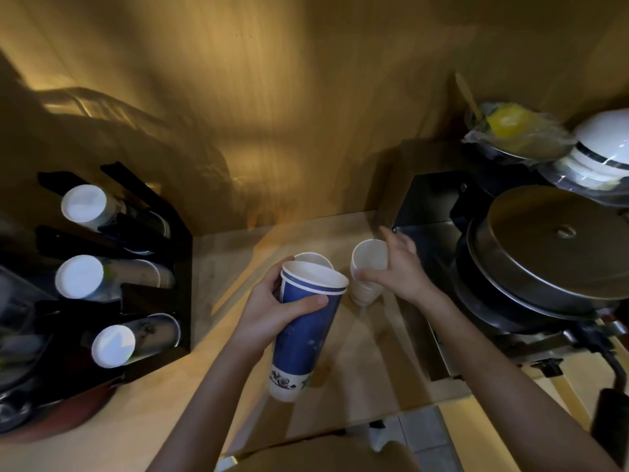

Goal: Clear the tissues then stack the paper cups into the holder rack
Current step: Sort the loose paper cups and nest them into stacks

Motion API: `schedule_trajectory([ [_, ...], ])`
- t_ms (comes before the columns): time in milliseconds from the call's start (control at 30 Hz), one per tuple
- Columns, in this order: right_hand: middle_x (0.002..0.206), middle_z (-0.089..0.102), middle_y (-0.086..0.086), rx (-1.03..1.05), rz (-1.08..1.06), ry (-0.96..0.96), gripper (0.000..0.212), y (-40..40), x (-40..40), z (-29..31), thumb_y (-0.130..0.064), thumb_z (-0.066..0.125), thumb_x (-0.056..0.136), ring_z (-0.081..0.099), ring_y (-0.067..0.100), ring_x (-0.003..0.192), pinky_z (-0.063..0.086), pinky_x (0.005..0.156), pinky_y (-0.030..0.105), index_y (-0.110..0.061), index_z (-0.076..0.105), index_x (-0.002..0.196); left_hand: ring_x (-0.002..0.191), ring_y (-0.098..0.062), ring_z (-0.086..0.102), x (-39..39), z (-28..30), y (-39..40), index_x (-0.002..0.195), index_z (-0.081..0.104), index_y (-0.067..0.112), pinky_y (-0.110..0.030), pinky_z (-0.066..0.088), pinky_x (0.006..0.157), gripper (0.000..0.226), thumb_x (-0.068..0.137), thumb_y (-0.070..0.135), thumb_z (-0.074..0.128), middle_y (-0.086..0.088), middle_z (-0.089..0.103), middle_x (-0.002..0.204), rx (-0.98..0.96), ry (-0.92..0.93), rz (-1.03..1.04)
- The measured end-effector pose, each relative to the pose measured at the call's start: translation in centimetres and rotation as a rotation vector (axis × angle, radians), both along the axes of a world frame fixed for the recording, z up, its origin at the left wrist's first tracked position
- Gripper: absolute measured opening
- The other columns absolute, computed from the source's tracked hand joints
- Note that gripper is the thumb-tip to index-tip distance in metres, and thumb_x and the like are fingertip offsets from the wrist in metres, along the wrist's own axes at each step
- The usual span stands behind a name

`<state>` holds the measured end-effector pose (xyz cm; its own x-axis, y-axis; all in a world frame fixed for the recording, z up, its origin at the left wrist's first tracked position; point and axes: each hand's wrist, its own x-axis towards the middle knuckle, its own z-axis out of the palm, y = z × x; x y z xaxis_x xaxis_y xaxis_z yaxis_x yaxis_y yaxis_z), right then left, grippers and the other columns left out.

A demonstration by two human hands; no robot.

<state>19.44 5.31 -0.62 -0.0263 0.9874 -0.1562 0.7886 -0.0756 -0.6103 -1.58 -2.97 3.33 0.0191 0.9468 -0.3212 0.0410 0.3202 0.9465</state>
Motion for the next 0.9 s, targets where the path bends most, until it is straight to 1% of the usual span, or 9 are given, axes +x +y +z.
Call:
schedule_trajectory([
  [100,0.150,0.032,0.004,0.060,0.051,0.287,0.075,-1.7,-1.8,3.5,-0.043,0.063,0.081,0.030,0.016,0.136,0.029,0.109,0.032,-0.022,0.028,0.144,0.075,0.006,0.066,0.1,0.2,-0.1,0.127,0.045,0.026,-0.008,0.051,0.056,0.070,0.067,0.010,0.078,0.013,0.063,0.102,0.011,-0.008,0.007],
  [167,0.144,0.041,0.001,-0.104,0.171,0.487,0.074,-3.4,-3.4,5.4,-0.049,0.064,0.077,0.040,0.012,0.129,0.036,0.104,0.029,-0.026,0.035,0.140,0.072,0.007,0.067,0.3,0.3,-0.2,0.121,0.048,0.027,-0.009,0.051,0.054,0.064,0.068,0.007,0.077,0.012,0.063,0.099,0.024,-0.025,0.001],
  [233,0.138,0.048,-0.002,-0.219,0.281,0.508,0.081,-4.7,-4.8,6.0,-0.053,0.070,0.068,0.047,0.012,0.125,0.041,0.104,0.031,-0.029,0.037,0.138,0.070,0.008,0.067,0.4,0.4,-0.4,0.106,0.052,0.034,-0.008,0.050,0.054,0.054,0.069,0.003,0.076,0.012,0.064,0.094,0.047,-0.021,-0.022],
  [300,0.129,0.054,-0.004,-0.221,0.274,0.495,0.081,-5.1,-5.4,5.9,-0.050,0.072,0.065,0.052,0.011,0.119,0.044,0.102,0.031,-0.029,0.038,0.136,0.070,0.007,0.067,0.3,0.5,-0.5,0.098,0.050,0.039,-0.009,0.050,0.054,0.053,0.069,0.003,0.075,0.012,0.065,0.093,0.059,-0.019,-0.025],
  [433,0.109,0.060,-0.011,-0.313,0.226,0.585,0.081,-4.5,-5.6,5.7,-0.044,0.074,0.058,0.059,0.009,0.107,0.049,0.093,0.027,-0.025,0.044,0.132,0.079,0.001,0.069,0.0,0.3,-0.9,0.115,0.047,0.033,-0.012,0.053,0.059,0.064,0.064,0.012,0.080,0.010,0.066,0.100,0.054,0.008,0.006],
  [567,0.111,0.065,0.006,-0.305,0.161,0.668,0.075,-4.2,-5.8,5.7,-0.034,0.080,0.061,0.063,0.012,0.102,0.049,0.091,0.027,-0.020,0.048,0.128,0.079,-0.002,0.069,-0.1,0.4,-1.0,0.119,0.047,0.030,-0.014,0.054,0.059,0.073,0.058,0.026,0.086,0.009,0.067,0.100,0.056,0.052,0.022],
  [667,0.104,0.069,0.003,-0.284,0.155,0.717,0.071,-4.1,-6.0,6.0,-0.032,0.076,0.064,0.066,0.005,0.092,0.049,0.082,0.017,-0.017,0.048,0.128,0.082,-0.011,0.072,-0.3,0.5,-0.7,0.121,0.052,0.023,-0.021,0.055,0.062,0.085,0.044,0.042,0.083,-0.001,0.071,0.103,0.043,0.024,0.021],
  [767,0.085,0.072,-0.009,-0.271,0.126,0.798,0.062,-3.9,-5.8,5.9,-0.028,0.077,0.066,0.068,-0.001,0.079,0.051,0.076,0.014,-0.017,0.053,0.123,0.077,-0.018,0.073,-0.4,0.5,-0.5,0.117,0.056,0.018,-0.024,0.055,0.059,0.080,0.044,0.041,0.079,-0.006,0.073,0.096,-0.040,-0.112,0.004],
  [900,0.095,0.066,-0.007,-0.246,0.077,0.835,0.064,-3.2,-5.1,6.7,-0.034,0.068,0.063,0.066,0.004,0.081,0.050,0.077,0.019,-0.018,0.054,0.123,0.074,-0.017,0.072,-0.4,0.0,-0.6,0.112,0.058,0.016,-0.023,0.054,0.057,0.068,0.049,0.036,0.077,-0.003,0.076,0.086,-0.080,-0.226,-0.056],
])
